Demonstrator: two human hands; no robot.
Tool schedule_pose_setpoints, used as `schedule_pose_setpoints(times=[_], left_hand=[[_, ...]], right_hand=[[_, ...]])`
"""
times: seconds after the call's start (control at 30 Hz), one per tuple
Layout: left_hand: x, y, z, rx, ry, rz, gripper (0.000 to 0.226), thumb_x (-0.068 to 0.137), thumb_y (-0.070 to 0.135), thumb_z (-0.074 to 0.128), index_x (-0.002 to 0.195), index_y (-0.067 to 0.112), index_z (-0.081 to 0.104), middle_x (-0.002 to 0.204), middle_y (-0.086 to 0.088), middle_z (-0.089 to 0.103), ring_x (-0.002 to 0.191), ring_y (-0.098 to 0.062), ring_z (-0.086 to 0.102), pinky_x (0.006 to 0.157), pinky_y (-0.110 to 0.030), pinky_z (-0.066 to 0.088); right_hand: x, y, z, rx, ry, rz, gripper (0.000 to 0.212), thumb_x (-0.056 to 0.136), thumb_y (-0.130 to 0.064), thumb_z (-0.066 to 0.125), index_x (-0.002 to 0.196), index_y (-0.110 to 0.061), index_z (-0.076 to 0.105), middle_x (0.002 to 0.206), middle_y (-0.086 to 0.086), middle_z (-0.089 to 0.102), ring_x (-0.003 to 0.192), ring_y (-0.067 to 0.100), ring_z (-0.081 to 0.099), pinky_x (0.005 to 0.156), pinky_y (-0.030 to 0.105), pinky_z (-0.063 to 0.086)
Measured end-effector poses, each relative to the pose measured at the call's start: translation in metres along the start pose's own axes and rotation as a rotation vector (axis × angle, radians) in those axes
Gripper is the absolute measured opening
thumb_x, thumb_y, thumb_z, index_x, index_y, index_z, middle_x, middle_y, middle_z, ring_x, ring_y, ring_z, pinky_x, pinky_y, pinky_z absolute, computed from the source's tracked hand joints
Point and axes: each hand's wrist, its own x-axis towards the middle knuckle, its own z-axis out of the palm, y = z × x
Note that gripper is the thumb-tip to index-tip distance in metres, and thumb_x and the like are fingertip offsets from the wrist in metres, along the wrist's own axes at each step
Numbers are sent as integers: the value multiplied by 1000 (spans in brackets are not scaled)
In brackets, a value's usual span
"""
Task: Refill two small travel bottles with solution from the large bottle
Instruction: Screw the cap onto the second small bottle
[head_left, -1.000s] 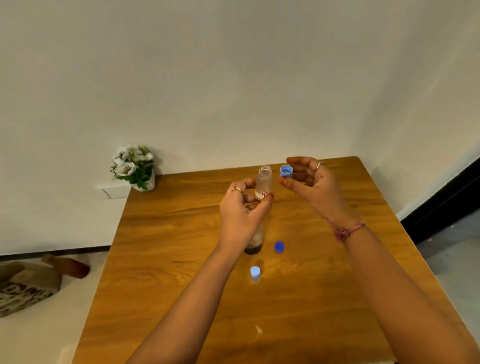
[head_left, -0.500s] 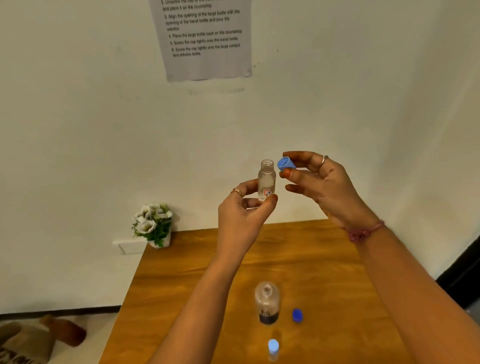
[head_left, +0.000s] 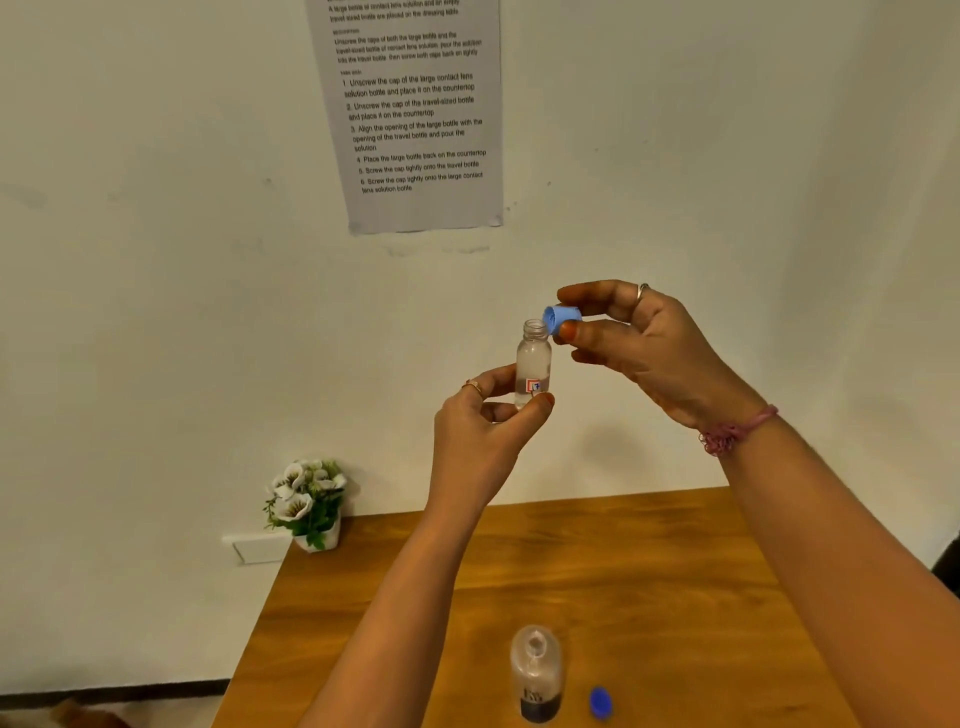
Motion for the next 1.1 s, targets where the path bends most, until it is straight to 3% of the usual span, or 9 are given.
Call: schedule_pose_setpoints(times=[0.2, 0.3, 0.47, 0.57, 0.73, 0.87, 0.97, 1.1], left_hand=[[4, 8, -1, 4, 5, 20, 29, 80, 30, 72, 105, 34, 60, 80, 7, 71, 78, -21, 67, 60, -14, 51], [6, 12, -1, 5, 8, 31, 29, 79, 29, 73, 106, 32, 61, 79, 9, 70, 78, -24, 67, 58, -13, 50], [9, 17, 0, 20, 5, 41, 31, 79, 29, 72, 109, 30, 62, 75, 16, 67, 78, -26, 66, 55, -10, 48], [10, 21, 0, 19, 6, 40, 29, 79, 30, 73, 106, 31, 63, 75, 25, 65, 79, -23, 66, 55, -8, 46], [10, 27, 1, 11, 4, 54, 39, 79, 28, 73, 116, 21, 65, 91, 22, 66, 80, -19, 68, 55, -3, 45], [9, 28, 2, 15, 9, 58, 41, 79, 29, 73, 118, 19, 64, 88, 21, 65, 81, -19, 68, 54, -3, 45], [6, 27, 2, 13, 17, 56, 42, 80, 29, 73, 120, 18, 64, 87, 19, 66, 82, -21, 68, 55, -6, 47], [3, 27, 2, -6, 26, 60, 41, 80, 26, 73, 119, 17, 65, 94, 17, 69, 80, -18, 68, 58, -5, 47]], right_hand=[[13, -22, -3, -152, -54, -65, 32, 73, -32, 68, 104, -28, 65, 102, -13, 69, 93, 8, 67, 70, 18, 54], [19, -35, -5, -263, -111, -94, 28, 80, -25, 68, 107, -31, 65, 106, -12, 68, 93, 7, 65, 74, 17, 53], [29, -56, -9, -417, -204, -100, 35, 79, -20, 71, 113, -22, 64, 107, -10, 68, 91, 4, 66, 83, 16, 52], [32, -66, -9, -500, -211, -106, 30, 79, -22, 72, 108, -25, 66, 103, -13, 68, 89, 0, 65, 81, 12, 50], [35, -73, -7, -538, -166, -127, 28, 74, -23, 77, 101, -23, 70, 93, -11, 69, 75, -2, 64, 68, 6, 45], [36, -73, -2, -596, -99, -130, 29, 67, -38, 80, 91, -25, 71, 83, -12, 68, 64, -5, 57, 59, 5, 43], [34, -70, 1, -619, -36, -86, 45, 57, -58, 74, 84, -24, 67, 74, -11, 64, 60, -4, 56, 55, 9, 43], [28, -72, -3, -564, -50, -26, 65, 60, -68, 59, 109, -25, 59, 92, -10, 66, 83, 4, 63, 69, 18, 46]])
